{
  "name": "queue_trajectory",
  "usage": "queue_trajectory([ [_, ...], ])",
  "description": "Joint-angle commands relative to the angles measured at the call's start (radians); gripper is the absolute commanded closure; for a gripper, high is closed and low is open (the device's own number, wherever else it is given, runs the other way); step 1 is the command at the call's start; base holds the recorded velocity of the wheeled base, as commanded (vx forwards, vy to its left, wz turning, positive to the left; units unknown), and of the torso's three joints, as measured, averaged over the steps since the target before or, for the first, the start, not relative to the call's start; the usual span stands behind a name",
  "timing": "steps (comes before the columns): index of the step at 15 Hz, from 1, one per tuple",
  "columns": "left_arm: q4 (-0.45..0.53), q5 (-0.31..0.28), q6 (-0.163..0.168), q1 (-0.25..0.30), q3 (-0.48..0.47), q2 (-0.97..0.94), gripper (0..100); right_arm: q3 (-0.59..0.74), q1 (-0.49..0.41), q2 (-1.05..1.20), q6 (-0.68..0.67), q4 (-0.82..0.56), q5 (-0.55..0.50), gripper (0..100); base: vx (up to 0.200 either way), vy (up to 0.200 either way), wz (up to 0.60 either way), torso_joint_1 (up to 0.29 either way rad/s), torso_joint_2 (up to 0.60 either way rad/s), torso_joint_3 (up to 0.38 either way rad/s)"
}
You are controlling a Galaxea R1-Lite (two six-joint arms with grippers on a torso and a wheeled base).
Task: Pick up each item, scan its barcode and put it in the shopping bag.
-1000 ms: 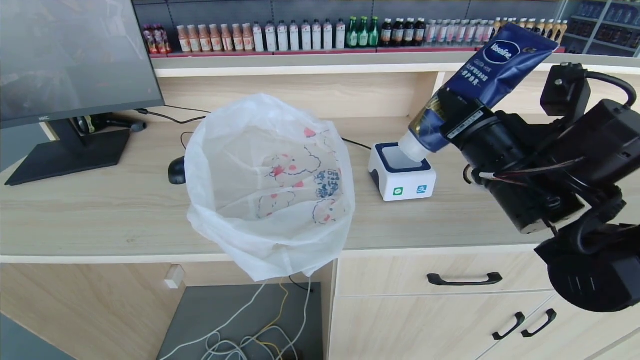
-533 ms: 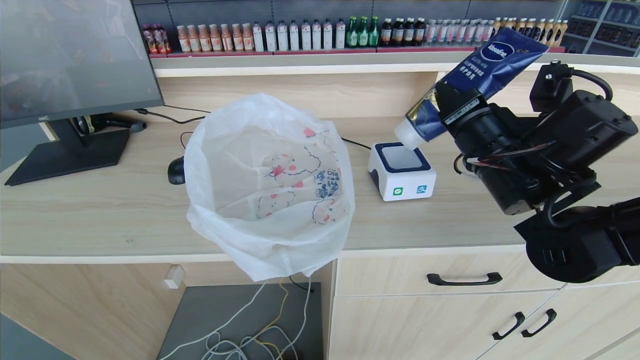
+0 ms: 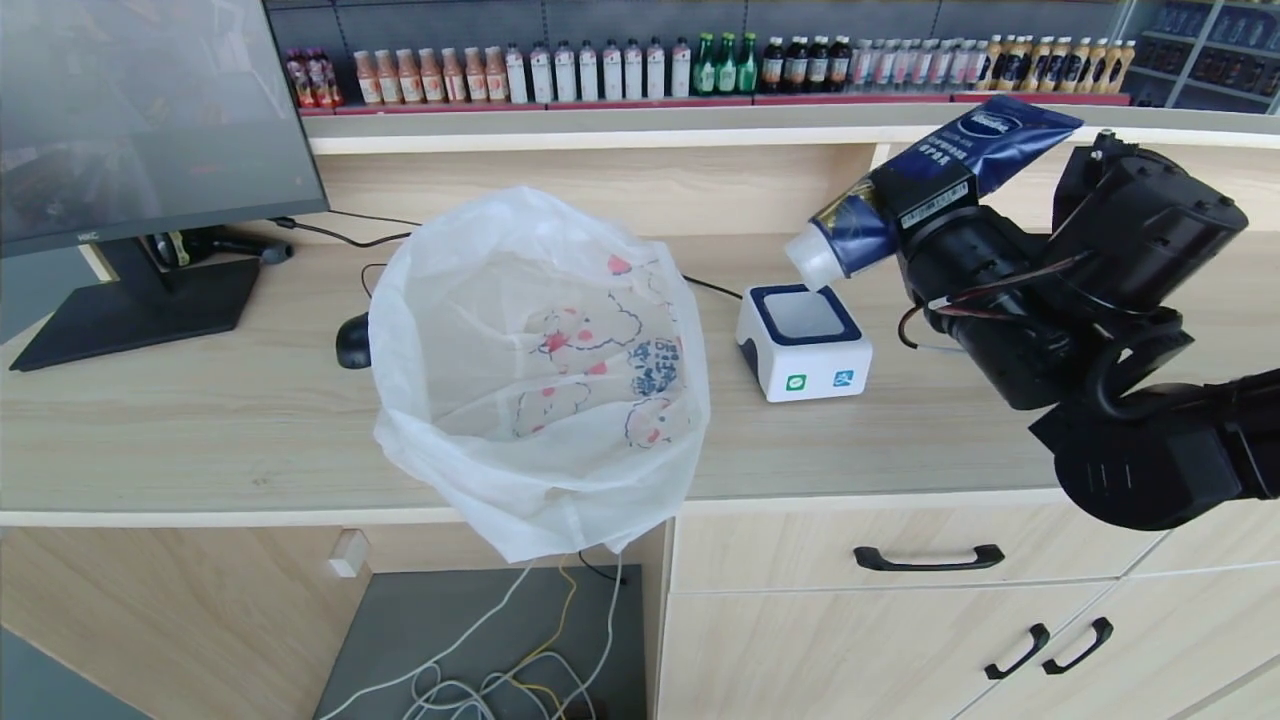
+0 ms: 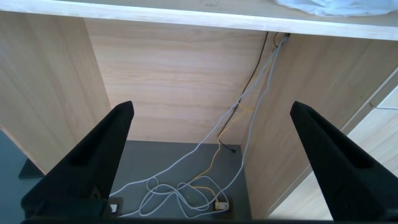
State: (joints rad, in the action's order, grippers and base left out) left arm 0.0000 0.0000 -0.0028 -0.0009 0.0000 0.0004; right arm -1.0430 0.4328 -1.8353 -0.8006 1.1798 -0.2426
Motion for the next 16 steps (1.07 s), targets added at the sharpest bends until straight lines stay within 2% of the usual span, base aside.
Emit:
queue_trajectory([
  [1,0.0,0.0,0.0,-0.001,0.0,0.0,0,0.004,-0.003,0.002,-0.029,-0.014,0.0,100,0.0,0.0,0.0,0.0,0.0,0.0],
  [5,0.0,0.0,0.0,0.001,0.0,0.0,0,0.004,-0.016,-0.041,-0.124,-0.048,0.017,100,0.0,0.0,0.0,0.0,0.0,0.0],
  [11,0.0,0.0,0.0,-0.001,0.0,0.0,0,0.003,-0.003,-0.071,-0.144,-0.049,0.031,100,0.0,0.0,0.0,0.0,0.0,0.0],
  [16,0.0,0.0,0.0,-0.001,0.0,0.0,0,-0.057,-0.014,-0.108,-0.18,-0.072,0.031,100,0.0,0.0,0.0,0.0,0.0,0.0],
])
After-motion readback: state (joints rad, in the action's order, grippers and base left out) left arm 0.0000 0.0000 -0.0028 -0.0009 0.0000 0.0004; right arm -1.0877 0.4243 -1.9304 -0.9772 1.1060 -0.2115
